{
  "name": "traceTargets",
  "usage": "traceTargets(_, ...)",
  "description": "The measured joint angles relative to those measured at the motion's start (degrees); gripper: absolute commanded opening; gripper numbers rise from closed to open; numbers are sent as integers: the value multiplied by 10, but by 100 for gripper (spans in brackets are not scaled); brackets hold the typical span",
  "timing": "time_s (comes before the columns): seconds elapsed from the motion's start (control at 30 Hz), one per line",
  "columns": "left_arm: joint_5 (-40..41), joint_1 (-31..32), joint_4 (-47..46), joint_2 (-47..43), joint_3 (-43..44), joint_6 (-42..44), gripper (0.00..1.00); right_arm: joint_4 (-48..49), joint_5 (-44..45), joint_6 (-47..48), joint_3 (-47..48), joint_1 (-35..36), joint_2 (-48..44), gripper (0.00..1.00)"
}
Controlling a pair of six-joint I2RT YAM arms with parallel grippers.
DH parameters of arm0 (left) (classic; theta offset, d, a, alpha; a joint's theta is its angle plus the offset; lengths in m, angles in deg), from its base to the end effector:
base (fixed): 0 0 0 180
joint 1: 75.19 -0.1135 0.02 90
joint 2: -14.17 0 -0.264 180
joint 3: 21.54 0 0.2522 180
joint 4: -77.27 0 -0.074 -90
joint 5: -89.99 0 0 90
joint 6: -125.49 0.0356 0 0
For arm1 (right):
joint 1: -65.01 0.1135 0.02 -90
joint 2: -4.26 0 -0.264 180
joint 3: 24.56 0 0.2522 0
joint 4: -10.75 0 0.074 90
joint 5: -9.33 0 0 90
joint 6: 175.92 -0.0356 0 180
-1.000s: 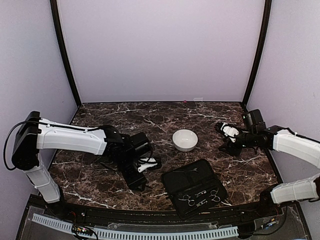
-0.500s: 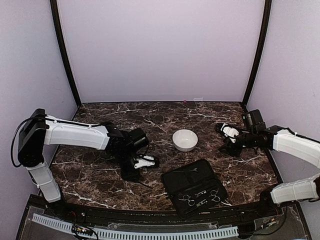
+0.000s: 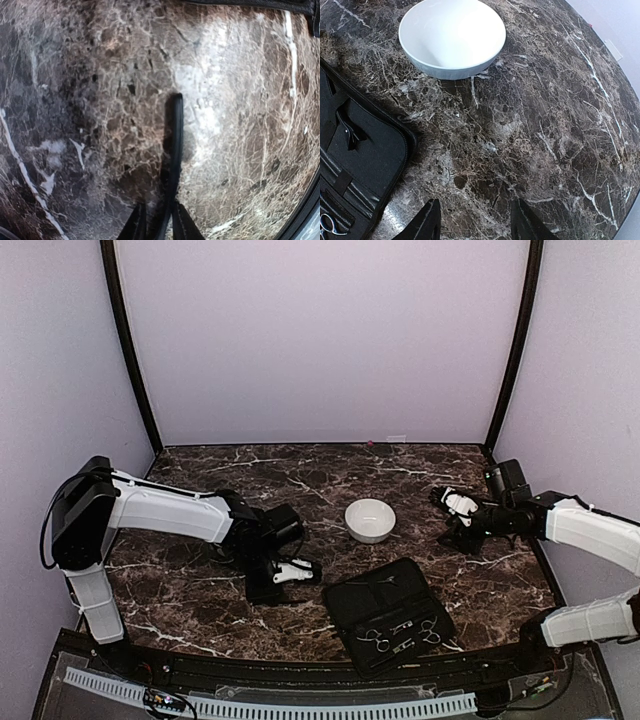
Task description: Sort the hair-cutting tools
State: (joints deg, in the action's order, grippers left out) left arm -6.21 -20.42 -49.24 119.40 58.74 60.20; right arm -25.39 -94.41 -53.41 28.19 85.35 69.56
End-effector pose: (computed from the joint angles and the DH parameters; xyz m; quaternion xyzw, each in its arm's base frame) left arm 0.1930 -0.2799 0.1547 0.6393 0.7604 -0.0780 0.0832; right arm 0.2104 0.0870 0.2170 -0.4512 0.8132 0.0742 0.3601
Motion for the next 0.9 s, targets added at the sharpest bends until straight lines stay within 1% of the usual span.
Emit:
traceTargets(0.07, 1, 0, 2, 0, 0, -2, 9, 0, 0, 0, 0, 0, 1, 48)
traceTargets(0.23, 7, 3, 24, 0, 10, -16, 4, 0, 0, 0, 0, 0, 3, 48)
traceTargets(0.4, 14, 10, 60, -3, 42, -53, 3, 0, 0, 0, 0, 0, 13, 48)
traceTargets(0.57, 7, 37, 84, -26, 71, -92, 3, 0, 1, 0, 0, 0, 21, 48)
traceTargets(0.73, -18, 77, 84, -25, 142, -132, 1, 0, 1, 0, 0, 0, 26, 48)
traceTargets(0.9, -26, 104, 71, 33, 225, -181, 0, 0, 1, 0, 0, 0, 30, 48)
